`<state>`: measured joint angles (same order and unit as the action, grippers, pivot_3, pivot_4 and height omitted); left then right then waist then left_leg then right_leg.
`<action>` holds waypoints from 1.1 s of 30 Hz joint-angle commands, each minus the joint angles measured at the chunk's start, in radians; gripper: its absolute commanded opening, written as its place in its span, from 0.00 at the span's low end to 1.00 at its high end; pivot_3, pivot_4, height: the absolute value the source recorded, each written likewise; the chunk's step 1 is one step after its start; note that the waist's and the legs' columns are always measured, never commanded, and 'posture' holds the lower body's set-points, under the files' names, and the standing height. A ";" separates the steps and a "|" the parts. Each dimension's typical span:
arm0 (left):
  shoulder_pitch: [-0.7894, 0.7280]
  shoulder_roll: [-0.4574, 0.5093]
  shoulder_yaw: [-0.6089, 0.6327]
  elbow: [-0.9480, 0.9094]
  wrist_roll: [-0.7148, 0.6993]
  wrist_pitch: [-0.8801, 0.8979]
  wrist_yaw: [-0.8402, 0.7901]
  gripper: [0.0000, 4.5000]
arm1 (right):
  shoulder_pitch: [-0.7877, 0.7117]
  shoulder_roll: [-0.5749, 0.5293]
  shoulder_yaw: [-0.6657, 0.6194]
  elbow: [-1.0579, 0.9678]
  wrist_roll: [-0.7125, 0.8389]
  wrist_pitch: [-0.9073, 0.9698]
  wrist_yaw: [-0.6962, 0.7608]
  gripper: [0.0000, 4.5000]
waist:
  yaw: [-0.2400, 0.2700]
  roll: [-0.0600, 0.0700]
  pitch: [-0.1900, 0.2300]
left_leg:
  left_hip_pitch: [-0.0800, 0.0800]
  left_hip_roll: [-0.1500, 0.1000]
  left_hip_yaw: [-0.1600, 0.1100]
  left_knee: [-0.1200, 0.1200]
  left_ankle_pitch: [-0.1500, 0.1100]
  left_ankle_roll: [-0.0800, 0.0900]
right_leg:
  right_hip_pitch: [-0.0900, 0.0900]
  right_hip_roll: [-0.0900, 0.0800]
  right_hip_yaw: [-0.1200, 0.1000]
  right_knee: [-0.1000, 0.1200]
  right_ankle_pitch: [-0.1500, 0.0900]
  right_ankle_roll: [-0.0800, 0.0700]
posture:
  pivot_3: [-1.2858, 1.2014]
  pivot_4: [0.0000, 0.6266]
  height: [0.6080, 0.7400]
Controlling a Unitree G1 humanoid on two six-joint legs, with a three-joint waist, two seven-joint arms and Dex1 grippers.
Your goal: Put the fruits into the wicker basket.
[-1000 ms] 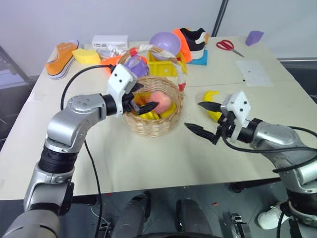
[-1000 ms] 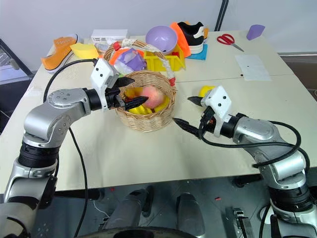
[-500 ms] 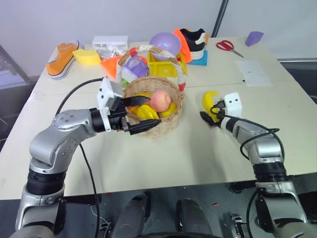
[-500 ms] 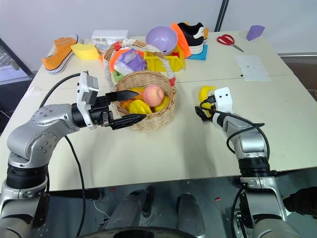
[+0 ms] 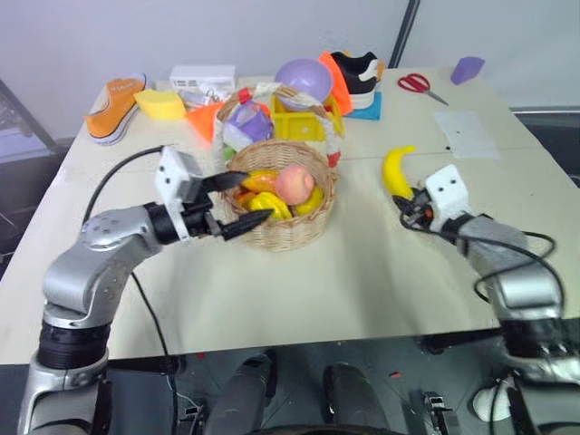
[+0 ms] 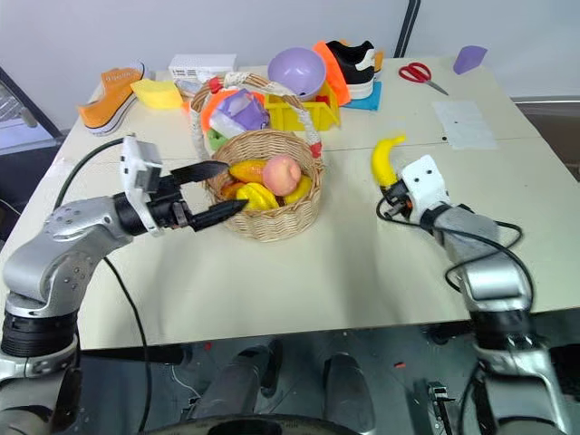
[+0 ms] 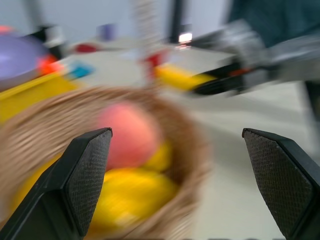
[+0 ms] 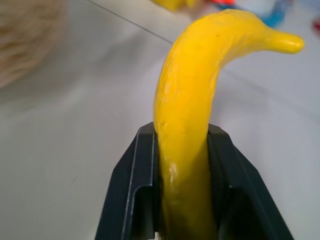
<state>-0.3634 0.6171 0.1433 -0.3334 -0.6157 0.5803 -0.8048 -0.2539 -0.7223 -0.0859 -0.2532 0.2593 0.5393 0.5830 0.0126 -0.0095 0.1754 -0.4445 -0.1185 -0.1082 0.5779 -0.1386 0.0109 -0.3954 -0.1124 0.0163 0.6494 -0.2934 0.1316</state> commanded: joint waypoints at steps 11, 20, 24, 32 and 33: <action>0.081 0.088 0.109 0.058 -0.064 -0.080 -0.143 1.00 | -0.309 0.082 0.196 -0.344 0.344 0.313 0.076 0.13 | -0.031 0.000 0.000 | 0.001 0.003 0.000 0.000 -0.002 -0.002 | 0.000 -0.001 -0.001 -0.004 -0.001 -0.006 | 0.52 0.24 1.00; 0.108 0.086 0.107 -0.011 -0.078 -0.051 -0.101 1.00 | -0.591 0.370 0.396 0.028 0.144 0.343 -0.079 0.24 | -0.026 -0.001 0.000 | -0.003 0.002 0.000 -0.001 0.000 -0.001 | -0.009 0.000 -0.001 0.000 0.001 -0.002 | 0.52 0.24 1.00; 0.113 0.088 0.114 -0.032 -0.087 -0.042 -0.080 1.00 | -0.583 0.377 0.390 0.009 0.103 0.301 -0.069 0.69 | -0.025 -0.001 0.000 | -0.002 0.001 0.000 0.000 -0.001 -0.003 | -0.009 0.000 -0.001 0.000 0.002 -0.003 | 0.52 0.24 1.00; 0.087 0.054 0.098 -0.050 -0.124 -0.037 -0.038 1.00 | -0.301 0.153 0.174 -0.349 0.227 0.284 0.067 0.91 | -0.019 -0.001 0.000 | -0.002 0.002 0.001 -0.001 -0.001 -0.003 | -0.008 0.000 -0.001 0.000 0.002 -0.003 | 0.52 0.24 1.00; 0.082 0.041 0.097 -0.051 -0.131 -0.035 -0.027 1.00 | -0.265 0.142 0.134 -0.354 0.236 0.291 0.057 0.91 | -0.022 -0.001 0.000 | -0.002 0.002 0.001 0.000 -0.001 -0.003 | -0.008 0.000 -0.001 0.000 0.002 -0.003 | 0.52 0.24 1.00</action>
<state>-0.2676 0.6614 0.2211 -0.3484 -0.7210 0.5547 -0.8444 -0.5240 -0.5748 0.1127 -0.5577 0.4633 0.8295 0.6420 -0.0090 -0.0103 0.1753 -0.4457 -0.1168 -0.1077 0.5776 -0.1398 0.0079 -0.4023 -0.1127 0.0155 0.6499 -0.2920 0.1281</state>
